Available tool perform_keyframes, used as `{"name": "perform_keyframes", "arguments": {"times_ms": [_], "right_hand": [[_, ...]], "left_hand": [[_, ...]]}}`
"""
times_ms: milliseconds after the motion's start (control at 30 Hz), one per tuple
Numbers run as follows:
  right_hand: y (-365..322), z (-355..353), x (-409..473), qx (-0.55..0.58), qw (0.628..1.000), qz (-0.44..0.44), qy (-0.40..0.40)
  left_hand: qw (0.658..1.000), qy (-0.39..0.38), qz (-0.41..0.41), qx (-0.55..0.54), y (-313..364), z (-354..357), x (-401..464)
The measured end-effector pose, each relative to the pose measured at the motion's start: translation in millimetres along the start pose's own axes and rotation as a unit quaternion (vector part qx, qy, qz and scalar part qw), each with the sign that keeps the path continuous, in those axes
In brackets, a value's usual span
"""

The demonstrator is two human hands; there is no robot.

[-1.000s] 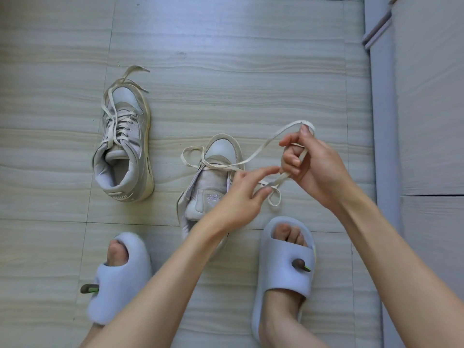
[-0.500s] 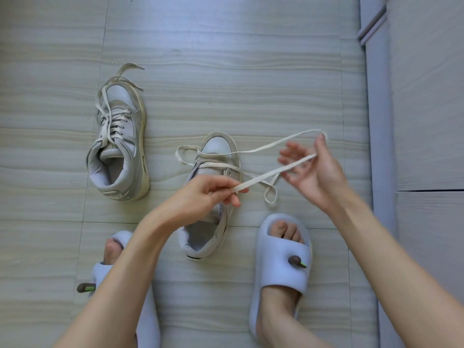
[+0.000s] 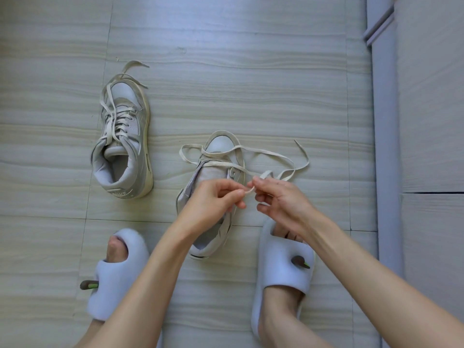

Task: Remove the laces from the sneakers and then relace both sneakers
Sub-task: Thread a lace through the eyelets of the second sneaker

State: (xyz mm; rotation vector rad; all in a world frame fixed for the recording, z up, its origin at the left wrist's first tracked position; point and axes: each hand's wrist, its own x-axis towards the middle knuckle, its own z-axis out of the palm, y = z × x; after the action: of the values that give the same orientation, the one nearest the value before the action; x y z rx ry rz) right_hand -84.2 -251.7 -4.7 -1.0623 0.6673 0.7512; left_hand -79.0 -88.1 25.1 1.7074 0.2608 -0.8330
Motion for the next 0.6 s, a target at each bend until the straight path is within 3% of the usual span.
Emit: {"name": "perform_keyframes", "arguments": {"times_ms": [100, 233, 433, 600], "right_hand": [[-0.5, -1.8, -0.7, 0.059, 0.997, -0.033, 0.022], [2.2, 3.8, -2.8, 0.001, 0.998, -0.044, -0.042], [-5.4, 7.2, 5.1, 0.0, 0.998, -0.065, -0.022], [-9.3, 8.3, 9.1, 0.003, 0.998, -0.059, -0.027]], "left_hand": [[1.0, 0.021, 0.001, 0.002, -1.9, -3.4, 1.4], [0.996, 0.076, 0.018, 0.036, 0.0, -2.2, 8.7], [0.997, 0.013, 0.036, 0.071, 9.4, -11.3, 18.5], [0.986, 0.025, 0.088, 0.143, 13.7, -10.6, 26.5]]}}
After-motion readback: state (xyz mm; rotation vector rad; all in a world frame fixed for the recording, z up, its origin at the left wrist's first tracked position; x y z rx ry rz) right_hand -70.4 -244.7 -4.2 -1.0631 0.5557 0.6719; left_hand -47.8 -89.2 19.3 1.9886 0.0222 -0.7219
